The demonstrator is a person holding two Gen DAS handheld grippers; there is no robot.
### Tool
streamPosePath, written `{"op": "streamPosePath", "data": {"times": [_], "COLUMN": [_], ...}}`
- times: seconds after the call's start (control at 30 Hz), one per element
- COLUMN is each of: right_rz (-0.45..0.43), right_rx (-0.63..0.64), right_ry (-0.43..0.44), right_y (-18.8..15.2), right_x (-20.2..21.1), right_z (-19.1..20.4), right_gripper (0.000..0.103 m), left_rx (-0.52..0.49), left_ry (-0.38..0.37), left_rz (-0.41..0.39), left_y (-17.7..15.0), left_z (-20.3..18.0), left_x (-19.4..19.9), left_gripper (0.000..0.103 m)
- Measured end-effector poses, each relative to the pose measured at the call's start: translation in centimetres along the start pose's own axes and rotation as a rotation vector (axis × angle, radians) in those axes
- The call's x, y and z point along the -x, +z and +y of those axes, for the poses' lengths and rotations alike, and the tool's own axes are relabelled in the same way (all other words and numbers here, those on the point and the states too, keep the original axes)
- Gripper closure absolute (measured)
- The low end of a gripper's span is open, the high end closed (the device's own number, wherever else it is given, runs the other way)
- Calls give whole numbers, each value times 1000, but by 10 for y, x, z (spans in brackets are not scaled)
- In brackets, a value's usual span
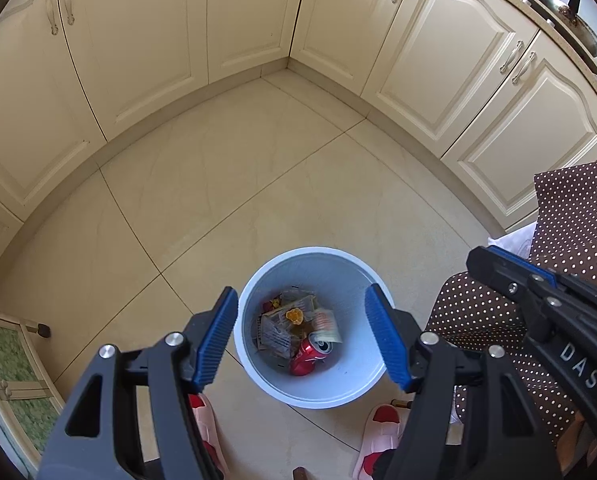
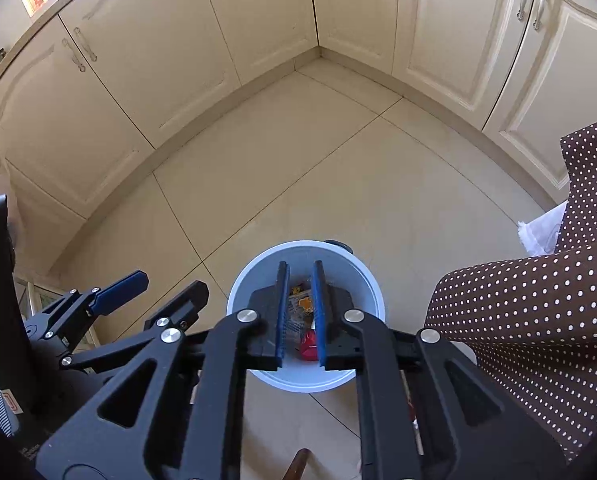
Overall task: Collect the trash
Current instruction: 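Move both grippers back over the table toward the remaining peels, then grasp the stemmed orange peel with the right gripper while the left grasps the beige peel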
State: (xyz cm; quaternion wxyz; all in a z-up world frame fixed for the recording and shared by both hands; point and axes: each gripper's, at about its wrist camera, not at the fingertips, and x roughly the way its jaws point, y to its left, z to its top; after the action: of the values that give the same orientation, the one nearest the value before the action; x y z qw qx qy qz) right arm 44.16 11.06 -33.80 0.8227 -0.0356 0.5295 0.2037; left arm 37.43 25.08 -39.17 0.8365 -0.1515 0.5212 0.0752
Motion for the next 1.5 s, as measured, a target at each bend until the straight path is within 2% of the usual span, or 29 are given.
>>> {"op": "streamPosePath", "data": {"times": [0.17,0.33,0.4,0.53,0.8,0.97,1.03,1.1,1.23,1.33,1.5], "right_rz": [-22,-89,-127,-218,-421,-495,-512,-520,-514,-493,-461], "right_rx": [-2,8,17,7,-28,-101,-139,-185,-256,-307,-376], "right_ry": [-6,-12,-25,-47,-158,-237,-278,-309,-368,-388,-385], "right_y": [-1,-3,-4,-8,-42,-70,-80,-89,-99,-105,-107], "right_x": [17,64,89,149,284,343,361,376,390,392,385], "right_z": [-8,-16,-21,-41,-110,-174,-206,-239,-298,-337,-382], "right_gripper": [88,85,77,60,53,50,50,49,49,48,48], "left_rx": [2,-5,-26,-97,-300,-468,-530,-567,-648,-690,-718], "left_ry": [-13,-47,-56,-95,-195,-270,-313,-324,-356,-343,-344], "left_rz": [-25,-89,-127,-203,-303,-309,-282,-268,-187,-155,-105], "left_y": [0,2,3,5,-8,-19,-23,-24,-28,-32,-31], "left_z": [-3,-22,-37,-82,-208,-309,-353,-384,-453,-491,-531], "left_x": [15,53,74,125,204,231,235,234,221,206,184], "left_gripper": [38,38,38,37,35,35,35,35,35,35,36]}}
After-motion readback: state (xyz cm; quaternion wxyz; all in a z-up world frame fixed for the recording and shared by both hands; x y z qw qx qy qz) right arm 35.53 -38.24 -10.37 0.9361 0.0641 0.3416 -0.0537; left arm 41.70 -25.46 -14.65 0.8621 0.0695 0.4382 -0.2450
